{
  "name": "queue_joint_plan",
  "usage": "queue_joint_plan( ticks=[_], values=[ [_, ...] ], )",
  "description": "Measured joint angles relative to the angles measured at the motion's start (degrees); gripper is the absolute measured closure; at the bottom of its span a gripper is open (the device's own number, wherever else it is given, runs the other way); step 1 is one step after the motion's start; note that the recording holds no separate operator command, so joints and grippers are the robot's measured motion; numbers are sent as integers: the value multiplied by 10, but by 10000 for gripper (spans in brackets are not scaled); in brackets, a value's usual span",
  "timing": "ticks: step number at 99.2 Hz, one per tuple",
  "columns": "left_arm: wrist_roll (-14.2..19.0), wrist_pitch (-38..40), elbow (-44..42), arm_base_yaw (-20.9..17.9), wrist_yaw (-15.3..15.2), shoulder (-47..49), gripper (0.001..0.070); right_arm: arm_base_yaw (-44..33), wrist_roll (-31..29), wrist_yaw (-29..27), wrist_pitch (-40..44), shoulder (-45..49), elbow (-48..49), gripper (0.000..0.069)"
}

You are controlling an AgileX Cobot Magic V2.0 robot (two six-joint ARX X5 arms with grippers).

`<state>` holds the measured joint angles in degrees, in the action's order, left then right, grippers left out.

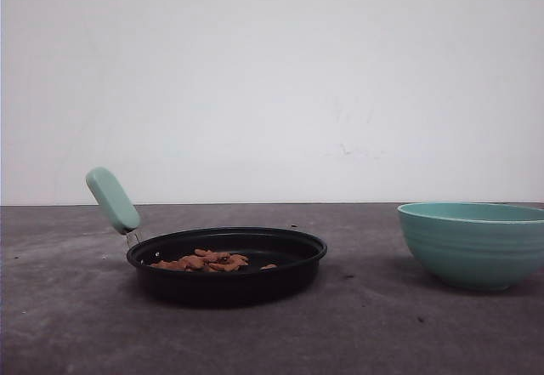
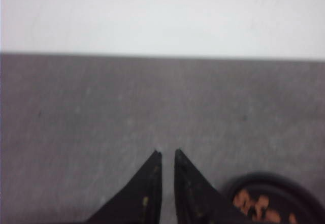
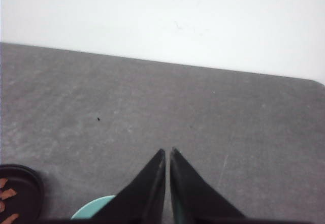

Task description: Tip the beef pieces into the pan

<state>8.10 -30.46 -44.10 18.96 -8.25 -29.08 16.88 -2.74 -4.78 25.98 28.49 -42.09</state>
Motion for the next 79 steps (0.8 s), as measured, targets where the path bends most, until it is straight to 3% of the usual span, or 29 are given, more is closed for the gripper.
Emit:
queue_joint_plan(
  ticks=[79],
  values=[
    [0, -21, 0, 0, -2, 0, 692, 0, 0, 0, 0, -13, 0, 677]
  ],
)
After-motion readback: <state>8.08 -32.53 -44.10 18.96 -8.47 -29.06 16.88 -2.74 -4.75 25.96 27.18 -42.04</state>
